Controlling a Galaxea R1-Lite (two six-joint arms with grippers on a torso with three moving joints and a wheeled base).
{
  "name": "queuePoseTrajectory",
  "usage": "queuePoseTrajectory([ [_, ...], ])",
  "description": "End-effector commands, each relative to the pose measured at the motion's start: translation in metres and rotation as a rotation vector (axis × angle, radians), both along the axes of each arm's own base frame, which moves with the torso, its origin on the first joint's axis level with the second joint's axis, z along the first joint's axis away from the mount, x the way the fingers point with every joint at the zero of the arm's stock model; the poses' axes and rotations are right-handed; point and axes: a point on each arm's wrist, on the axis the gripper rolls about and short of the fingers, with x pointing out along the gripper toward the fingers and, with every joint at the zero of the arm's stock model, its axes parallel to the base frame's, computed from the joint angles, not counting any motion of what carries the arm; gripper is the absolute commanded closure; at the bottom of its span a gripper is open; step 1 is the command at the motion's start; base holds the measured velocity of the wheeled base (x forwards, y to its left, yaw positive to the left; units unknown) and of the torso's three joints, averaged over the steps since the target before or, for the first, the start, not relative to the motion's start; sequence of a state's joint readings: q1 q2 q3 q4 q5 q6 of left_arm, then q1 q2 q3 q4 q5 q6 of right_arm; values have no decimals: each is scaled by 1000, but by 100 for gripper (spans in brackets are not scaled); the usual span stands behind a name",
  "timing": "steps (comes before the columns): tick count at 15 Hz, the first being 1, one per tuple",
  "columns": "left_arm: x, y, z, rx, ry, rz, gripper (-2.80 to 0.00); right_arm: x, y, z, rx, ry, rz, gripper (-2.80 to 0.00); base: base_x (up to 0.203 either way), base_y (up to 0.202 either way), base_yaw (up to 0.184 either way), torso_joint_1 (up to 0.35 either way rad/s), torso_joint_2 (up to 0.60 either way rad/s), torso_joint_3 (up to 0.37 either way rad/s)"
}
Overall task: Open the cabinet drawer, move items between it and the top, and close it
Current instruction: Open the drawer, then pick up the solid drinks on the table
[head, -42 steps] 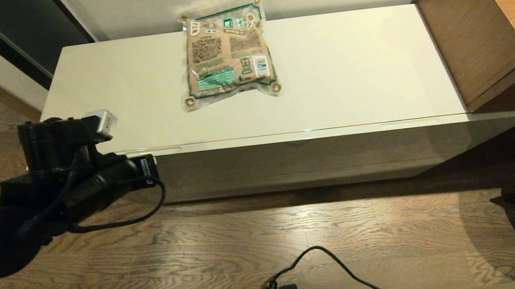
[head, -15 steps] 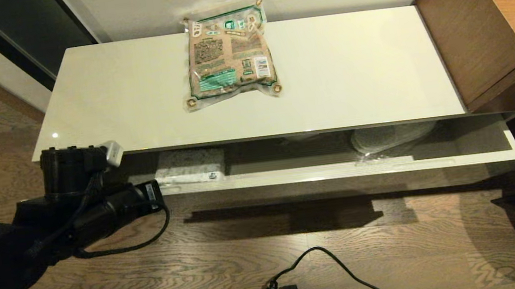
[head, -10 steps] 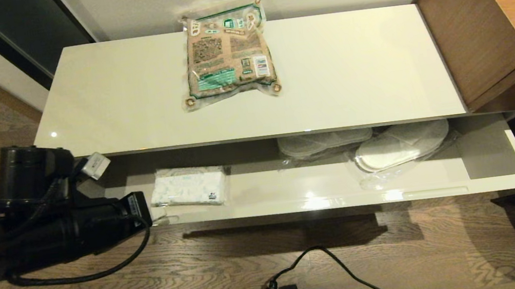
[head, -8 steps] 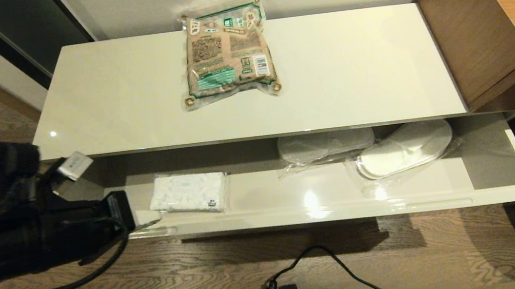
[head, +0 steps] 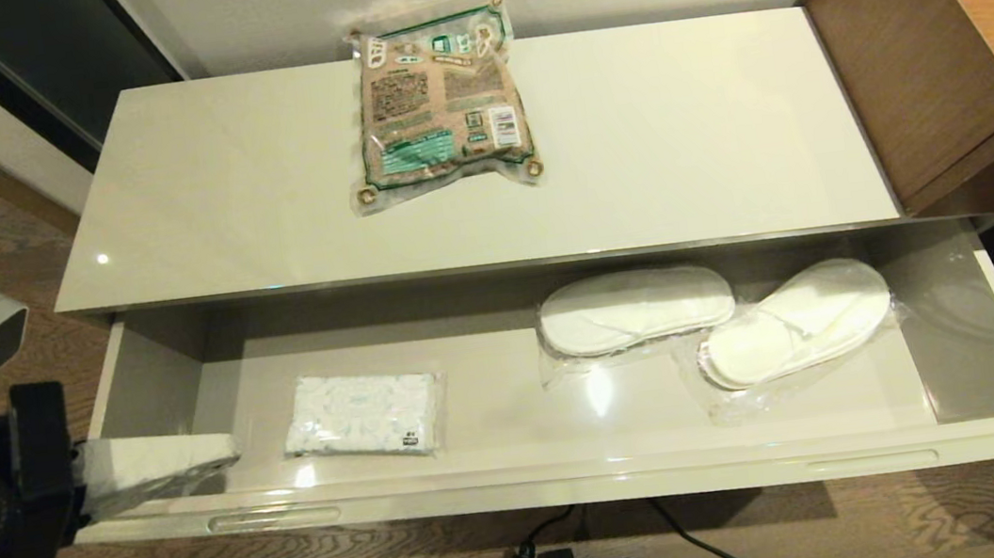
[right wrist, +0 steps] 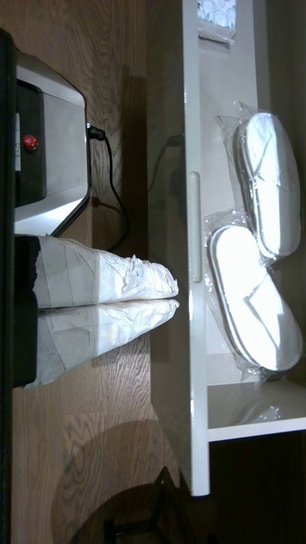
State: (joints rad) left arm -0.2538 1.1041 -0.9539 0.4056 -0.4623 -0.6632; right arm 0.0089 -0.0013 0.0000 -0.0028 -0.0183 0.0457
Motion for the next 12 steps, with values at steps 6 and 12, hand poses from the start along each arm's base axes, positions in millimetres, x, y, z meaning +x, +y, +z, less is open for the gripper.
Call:
queuePoseTrajectory([
  [6,39,-10,24,-26,-59,9,0,-1,0,-1,0,-16,0,0,0,0,0,0,0,0],
  [12,103,-10,30,-40,-111,74,0,-1,0,-1,0,-16,0,0,0,0,0,0,0,0],
])
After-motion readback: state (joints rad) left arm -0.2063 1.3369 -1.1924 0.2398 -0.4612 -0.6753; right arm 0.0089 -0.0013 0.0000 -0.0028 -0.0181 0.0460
